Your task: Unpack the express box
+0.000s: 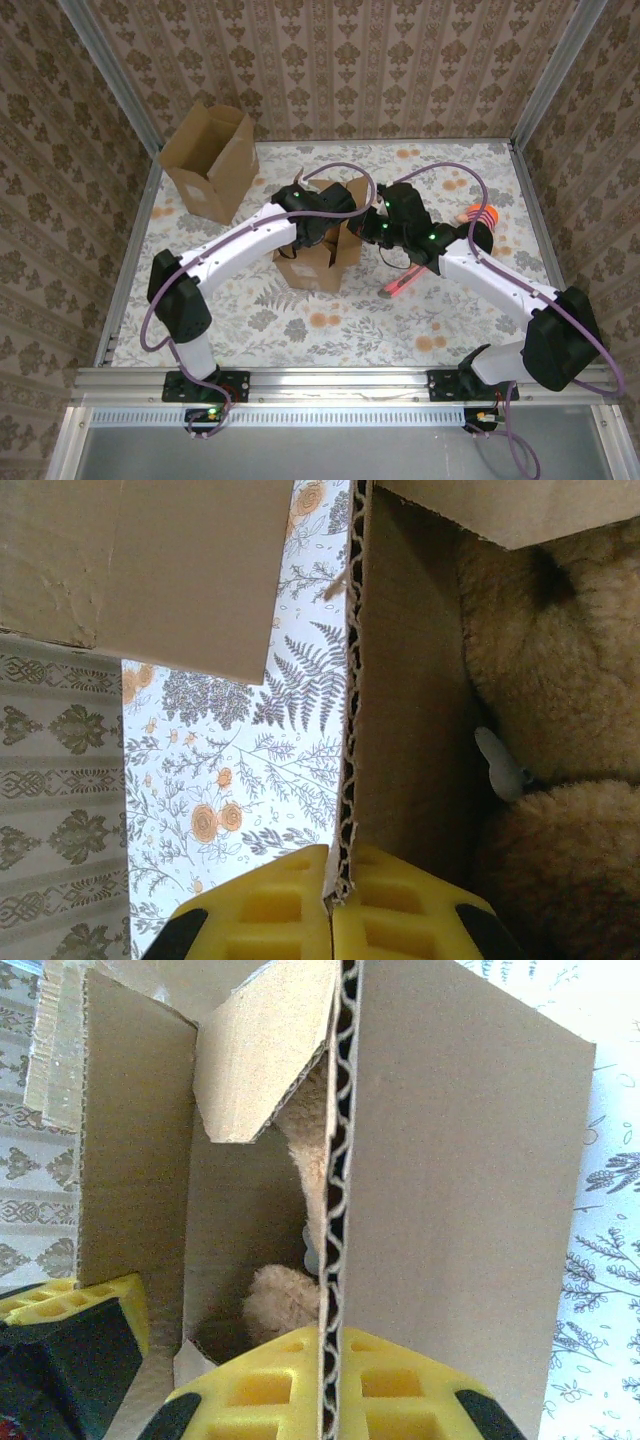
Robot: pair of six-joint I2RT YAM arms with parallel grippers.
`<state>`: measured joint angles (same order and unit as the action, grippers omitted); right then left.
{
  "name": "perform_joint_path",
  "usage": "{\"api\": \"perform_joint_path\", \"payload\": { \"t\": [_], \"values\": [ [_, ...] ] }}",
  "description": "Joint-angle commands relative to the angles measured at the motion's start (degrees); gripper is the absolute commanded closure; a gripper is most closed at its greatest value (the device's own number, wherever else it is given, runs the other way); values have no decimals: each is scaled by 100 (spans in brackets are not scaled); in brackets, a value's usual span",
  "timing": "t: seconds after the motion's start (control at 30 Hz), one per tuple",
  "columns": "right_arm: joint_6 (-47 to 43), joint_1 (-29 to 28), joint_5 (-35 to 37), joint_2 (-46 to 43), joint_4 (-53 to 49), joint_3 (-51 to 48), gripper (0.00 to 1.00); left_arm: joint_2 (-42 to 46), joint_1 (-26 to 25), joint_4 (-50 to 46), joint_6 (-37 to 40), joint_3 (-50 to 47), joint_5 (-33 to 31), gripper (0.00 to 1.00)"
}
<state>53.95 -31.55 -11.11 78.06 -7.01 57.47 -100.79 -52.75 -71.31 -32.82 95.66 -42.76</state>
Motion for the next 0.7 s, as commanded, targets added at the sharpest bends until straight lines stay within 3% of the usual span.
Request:
{"api": "perform_joint_path", "payload": {
  "t": [0.0,0.13,0.43,0.53,0.67],
  "values": [
    [-201,29,294,-278,-107,-41,100,426,159,-293,148,-169,-250,100],
    [-264,35,276,-265,-168,0,100,868,247,285,445,-541,319,100],
    [-346,60,234,-283,-247,32,100,2309,856,2485,823,-2159,2783,100],
    [-398,67,199,-285,-283,74,100,2703,1005,2952,868,-2555,3252,100],
    [-597,88,20,-225,-404,239,100,3065,1057,3246,991,-2734,3570,58]
  ]
}}
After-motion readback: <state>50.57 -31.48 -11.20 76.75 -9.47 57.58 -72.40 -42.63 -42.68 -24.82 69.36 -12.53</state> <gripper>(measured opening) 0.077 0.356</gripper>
